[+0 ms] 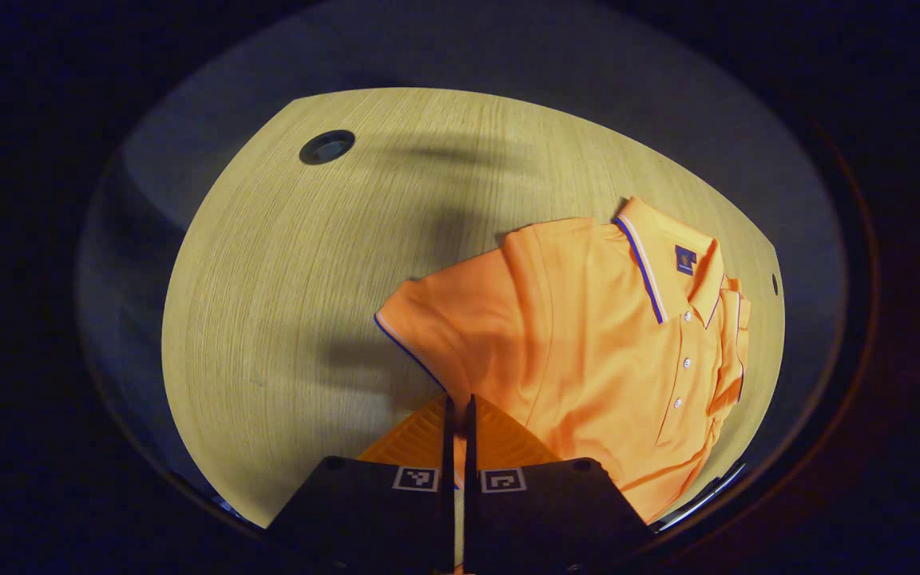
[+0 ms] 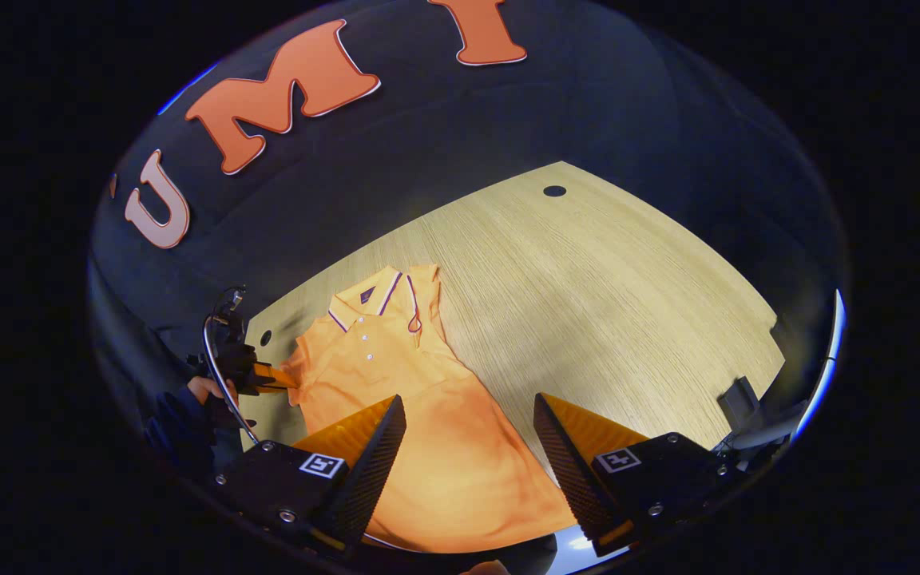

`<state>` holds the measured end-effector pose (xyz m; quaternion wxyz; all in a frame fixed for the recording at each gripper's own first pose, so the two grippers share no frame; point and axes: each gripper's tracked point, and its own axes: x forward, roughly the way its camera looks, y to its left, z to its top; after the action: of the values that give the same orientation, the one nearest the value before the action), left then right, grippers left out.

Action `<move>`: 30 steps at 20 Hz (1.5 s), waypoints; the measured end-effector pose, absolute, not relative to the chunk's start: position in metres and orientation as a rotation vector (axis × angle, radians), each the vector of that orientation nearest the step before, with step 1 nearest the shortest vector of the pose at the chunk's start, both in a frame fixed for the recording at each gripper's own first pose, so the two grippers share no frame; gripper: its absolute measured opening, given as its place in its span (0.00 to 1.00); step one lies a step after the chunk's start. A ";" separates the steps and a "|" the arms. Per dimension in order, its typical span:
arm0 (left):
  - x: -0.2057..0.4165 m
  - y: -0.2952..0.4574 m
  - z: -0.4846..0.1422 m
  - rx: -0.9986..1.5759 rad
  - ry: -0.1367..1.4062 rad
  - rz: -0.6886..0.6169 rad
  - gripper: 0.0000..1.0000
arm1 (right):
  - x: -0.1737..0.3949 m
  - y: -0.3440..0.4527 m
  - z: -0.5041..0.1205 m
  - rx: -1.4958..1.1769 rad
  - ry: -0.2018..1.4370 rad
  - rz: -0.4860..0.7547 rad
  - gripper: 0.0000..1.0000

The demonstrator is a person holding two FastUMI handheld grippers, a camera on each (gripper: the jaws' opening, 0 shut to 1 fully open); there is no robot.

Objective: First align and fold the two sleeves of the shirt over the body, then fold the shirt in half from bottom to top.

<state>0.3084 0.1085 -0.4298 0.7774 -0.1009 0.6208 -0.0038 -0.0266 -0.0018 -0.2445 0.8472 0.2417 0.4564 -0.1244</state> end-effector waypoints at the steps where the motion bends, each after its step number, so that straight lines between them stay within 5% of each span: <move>1: 0.314 0.103 -0.423 -0.206 1.319 -0.025 0.05 | -0.028 -0.001 -0.247 0.508 0.970 -0.264 0.98; 7: 0.342 0.062 -0.385 -0.130 1.189 -0.147 0.05 | -0.038 -0.005 -0.249 0.514 0.973 -0.270 0.98; 16: 0.346 -0.020 -0.391 -0.150 1.218 -0.306 0.07 | -0.079 -0.013 -0.253 0.542 0.985 -0.347 0.98; 20: 0.333 -0.061 -0.382 -0.300 1.235 -0.452 0.29 | -0.099 -0.013 -0.259 0.567 1.004 -0.371 0.99; 21: 0.329 -0.069 -0.380 -0.334 1.234 -0.480 0.60 | -0.101 -0.012 -0.262 0.575 1.009 -0.366 0.99; 23: 0.324 -0.060 -0.379 -0.293 1.222 -0.461 0.91 | -0.099 -0.013 -0.264 0.580 1.010 -0.359 0.98; 30: 0.277 -0.028 -0.353 -0.201 1.177 -0.377 0.97 | -0.088 -0.008 -0.272 0.513 1.024 -0.232 0.98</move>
<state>0.2775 -0.0278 -0.3534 0.8105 -0.0939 0.5506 -0.1762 -0.0877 -0.0077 -0.2719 0.8341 0.2423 0.4833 -0.1096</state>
